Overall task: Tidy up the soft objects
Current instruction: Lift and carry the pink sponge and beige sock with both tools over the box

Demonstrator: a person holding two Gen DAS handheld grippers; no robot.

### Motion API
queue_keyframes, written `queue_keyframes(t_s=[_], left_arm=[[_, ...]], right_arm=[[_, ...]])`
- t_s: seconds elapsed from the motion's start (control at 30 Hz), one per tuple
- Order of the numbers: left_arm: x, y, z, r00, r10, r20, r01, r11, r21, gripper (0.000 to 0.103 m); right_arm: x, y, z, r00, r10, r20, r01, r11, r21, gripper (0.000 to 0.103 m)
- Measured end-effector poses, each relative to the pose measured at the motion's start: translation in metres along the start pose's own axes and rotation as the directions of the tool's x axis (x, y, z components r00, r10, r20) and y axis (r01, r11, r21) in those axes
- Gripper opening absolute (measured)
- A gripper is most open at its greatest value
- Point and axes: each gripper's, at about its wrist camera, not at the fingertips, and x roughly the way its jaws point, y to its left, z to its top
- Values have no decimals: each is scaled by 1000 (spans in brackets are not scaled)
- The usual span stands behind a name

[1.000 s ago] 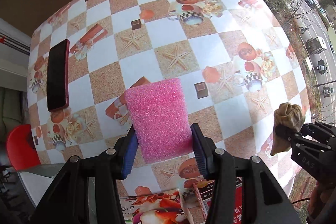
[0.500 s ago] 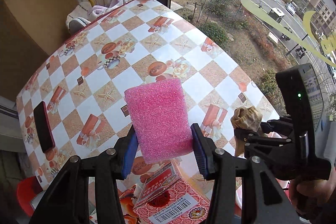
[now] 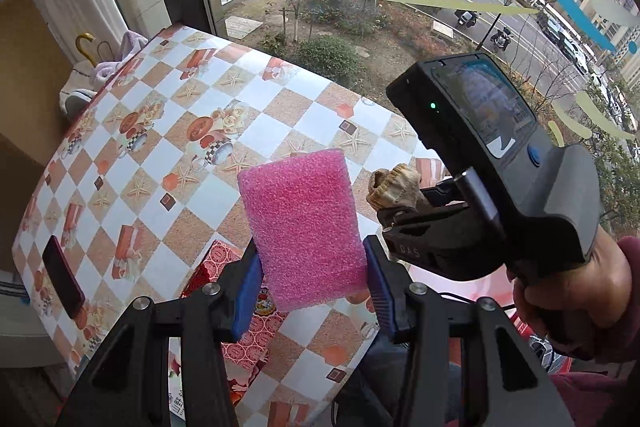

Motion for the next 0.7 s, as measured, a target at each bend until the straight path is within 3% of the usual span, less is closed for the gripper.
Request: queue_keyframes(t_s=[0.27, 0.5, 0.7], left_arm=[[-23, -6, -50, 1000, 21, 7, -21, 999, 50, 53], [-43, 27, -89, 996, 88, 15, -87, 994, -71, 53], [-59, 60, -118, 989, 147, 32, -137, 967, -213, 53]], right_arm=[[-4, 27, -39, 1000, 13, -24, -14, 998, -58, 30], [0, 70, -68, 996, 49, -76, -61, 984, -170, 30], [-1, 116, -85, 994, 50, -93, -77, 944, -322, 30]])
